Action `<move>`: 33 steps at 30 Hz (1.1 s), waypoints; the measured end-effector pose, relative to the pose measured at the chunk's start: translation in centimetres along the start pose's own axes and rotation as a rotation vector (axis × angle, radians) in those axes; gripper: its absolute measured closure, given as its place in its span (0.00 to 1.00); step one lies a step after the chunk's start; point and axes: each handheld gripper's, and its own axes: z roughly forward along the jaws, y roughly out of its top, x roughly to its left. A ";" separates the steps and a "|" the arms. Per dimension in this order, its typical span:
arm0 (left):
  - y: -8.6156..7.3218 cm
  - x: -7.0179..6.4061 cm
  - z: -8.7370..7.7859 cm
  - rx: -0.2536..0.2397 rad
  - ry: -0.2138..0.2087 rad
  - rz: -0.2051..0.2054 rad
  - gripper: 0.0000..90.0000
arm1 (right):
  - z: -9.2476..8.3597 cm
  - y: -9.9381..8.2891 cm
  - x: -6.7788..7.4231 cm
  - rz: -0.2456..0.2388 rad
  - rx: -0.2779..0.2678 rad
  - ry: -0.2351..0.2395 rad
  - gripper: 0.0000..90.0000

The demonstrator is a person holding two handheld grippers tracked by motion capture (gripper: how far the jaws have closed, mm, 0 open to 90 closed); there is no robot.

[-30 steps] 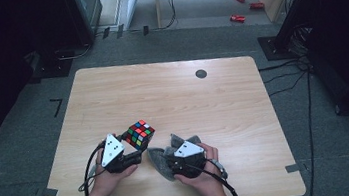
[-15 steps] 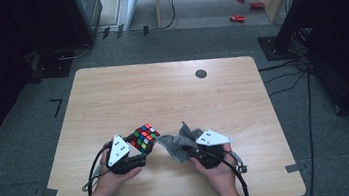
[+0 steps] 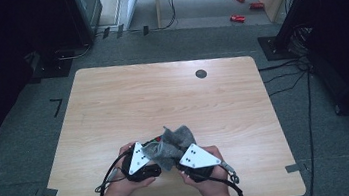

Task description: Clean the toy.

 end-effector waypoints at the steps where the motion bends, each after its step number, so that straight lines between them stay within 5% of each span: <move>1: 0.0 0.1 -0.1 -0.010 -0.004 -0.003 0.38 | -0.1 -0.2 -0.7 0.027 0.012 -0.030 0.88; 4: 0.0 0.0 -0.1 -0.014 -0.011 0.001 0.38 | -0.5 -0.4 -1.6 0.116 -0.030 0.003 0.87; 7: 0.0 -0.6 -0.1 -0.037 -0.037 0.031 0.38 | -0.6 0.1 -1.2 0.145 -0.082 0.086 0.87; 10: 0.2 -1.0 -0.5 -0.084 -0.042 0.055 0.38 | -0.2 -0.3 -1.3 0.164 -0.090 0.099 0.87; 15: 0.2 -0.5 -0.7 -0.097 -0.053 0.042 0.38 | 0.3 -1.7 -3.2 0.211 0.005 0.031 0.87; 20: -0.1 -0.8 -0.1 -0.049 -0.037 0.061 0.38 | -0.7 -0.6 -2.7 0.195 -0.078 0.074 0.86; 23: 0.2 -0.9 -0.5 -0.085 -0.055 0.049 0.38 | -0.2 -0.4 -1.8 0.155 -0.062 0.093 0.86; 25: 0.2 -0.8 -0.8 -0.102 -0.054 0.050 0.38 | 0.0 -1.0 -2.2 0.195 -0.063 0.087 0.86; 28: 0.3 -0.1 -1.2 -0.144 -0.068 0.006 0.38 | 0.3 -2.1 -3.6 0.239 0.009 0.018 0.86; 30: 0.4 0.3 -1.3 -0.143 -0.059 -0.008 0.38 | -0.1 -2.2 -4.2 0.277 -0.014 0.016 0.86; 33: 0.1 0.3 -1.0 -0.100 -0.037 0.010 0.38 | -0.9 -1.0 -3.7 0.244 -0.075 0.043 0.85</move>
